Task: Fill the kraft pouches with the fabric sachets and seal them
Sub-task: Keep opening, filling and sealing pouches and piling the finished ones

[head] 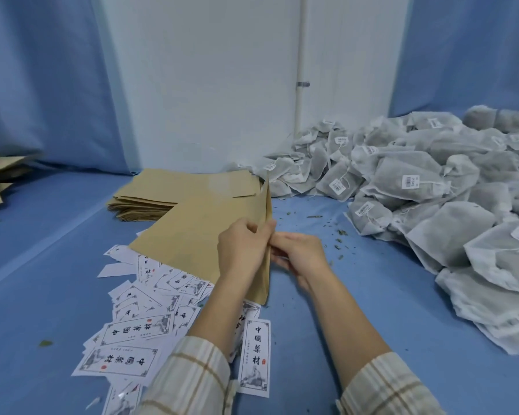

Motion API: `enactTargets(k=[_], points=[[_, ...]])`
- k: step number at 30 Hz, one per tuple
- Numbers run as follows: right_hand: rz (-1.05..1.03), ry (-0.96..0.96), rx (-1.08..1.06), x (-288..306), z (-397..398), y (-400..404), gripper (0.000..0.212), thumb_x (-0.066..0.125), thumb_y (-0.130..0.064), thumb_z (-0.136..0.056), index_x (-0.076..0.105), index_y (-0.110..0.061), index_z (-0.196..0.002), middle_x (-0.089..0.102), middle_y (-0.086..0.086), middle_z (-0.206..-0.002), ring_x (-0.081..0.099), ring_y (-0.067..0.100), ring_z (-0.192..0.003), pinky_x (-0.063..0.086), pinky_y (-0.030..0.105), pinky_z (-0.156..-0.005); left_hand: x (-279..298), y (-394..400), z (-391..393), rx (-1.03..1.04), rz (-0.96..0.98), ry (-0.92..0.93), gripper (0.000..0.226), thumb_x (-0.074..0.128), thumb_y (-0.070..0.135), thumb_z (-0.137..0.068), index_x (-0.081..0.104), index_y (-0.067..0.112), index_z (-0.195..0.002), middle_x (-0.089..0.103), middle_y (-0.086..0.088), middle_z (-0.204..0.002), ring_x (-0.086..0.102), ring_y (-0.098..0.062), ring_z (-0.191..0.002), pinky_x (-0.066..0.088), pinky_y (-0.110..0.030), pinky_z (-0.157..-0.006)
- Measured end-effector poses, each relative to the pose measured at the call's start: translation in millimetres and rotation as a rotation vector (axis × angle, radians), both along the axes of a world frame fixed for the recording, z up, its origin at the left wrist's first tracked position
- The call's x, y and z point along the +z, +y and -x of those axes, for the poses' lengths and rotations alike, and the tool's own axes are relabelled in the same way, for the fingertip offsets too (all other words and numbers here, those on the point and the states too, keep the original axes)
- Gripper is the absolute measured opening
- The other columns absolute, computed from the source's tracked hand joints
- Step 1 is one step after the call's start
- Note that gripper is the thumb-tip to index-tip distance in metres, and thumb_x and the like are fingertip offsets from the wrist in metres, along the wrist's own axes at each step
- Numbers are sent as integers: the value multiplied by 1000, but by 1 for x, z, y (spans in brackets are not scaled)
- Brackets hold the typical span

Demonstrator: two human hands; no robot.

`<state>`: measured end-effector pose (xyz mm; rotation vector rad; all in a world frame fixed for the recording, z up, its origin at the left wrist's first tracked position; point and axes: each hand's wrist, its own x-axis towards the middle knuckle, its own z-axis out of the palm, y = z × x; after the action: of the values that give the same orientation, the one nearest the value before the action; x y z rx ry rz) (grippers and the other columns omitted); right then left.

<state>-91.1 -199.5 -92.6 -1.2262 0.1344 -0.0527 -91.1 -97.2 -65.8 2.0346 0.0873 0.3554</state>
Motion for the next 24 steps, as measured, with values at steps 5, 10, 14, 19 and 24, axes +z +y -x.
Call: enactTargets(k=[5, 10, 14, 19, 24], points=[[5, -18, 99, -4, -1, -3, 5, 75, -14, -75, 74, -10, -76, 72, 5, -71, 66, 9, -61, 51, 16, -57, 0, 6, -2, -99, 37, 2, 36, 59, 43, -88, 68, 10, -79, 68, -8, -77, 64, -27, -81, 52, -35, -80], [-54, 0, 119, -7, -2, -2, 24, 77, -16, -69, 72, -1, -87, 73, 13, -82, 68, 19, -74, 55, 25, -69, 3, 12, -2, -91, 25, 27, 33, 49, 23, -91, 63, 3, -69, 58, -5, -64, 51, -21, -65, 38, -17, -52], [237, -101, -89, -5, -2, 5, 8, 66, -17, -82, 68, -12, -76, 71, 6, -76, 66, 18, -74, 55, 21, -69, 4, 10, 1, -173, -195, 17, 24, 49, 18, -90, 67, 9, -77, 69, -7, -76, 65, -22, -74, 51, -25, -69], [941, -214, -390, -10, 2, 16, 15, 37, -20, -96, 33, -15, -82, 44, -4, -61, 40, 8, -51, 27, 21, -41, 1, -8, 10, -130, -588, -134, 24, 38, 21, -96, 50, 0, -98, 61, -23, -100, 58, -39, -93, 33, -34, -65], [925, -57, -512, -14, -5, 8, 10, 36, -11, -95, 27, -11, -91, 42, -1, -66, 43, 16, -57, 26, 24, -42, -4, -12, 9, 11, -630, -194, 19, 37, 12, -97, 48, 0, -106, 62, -21, -103, 59, -37, -97, 25, -27, -63]])
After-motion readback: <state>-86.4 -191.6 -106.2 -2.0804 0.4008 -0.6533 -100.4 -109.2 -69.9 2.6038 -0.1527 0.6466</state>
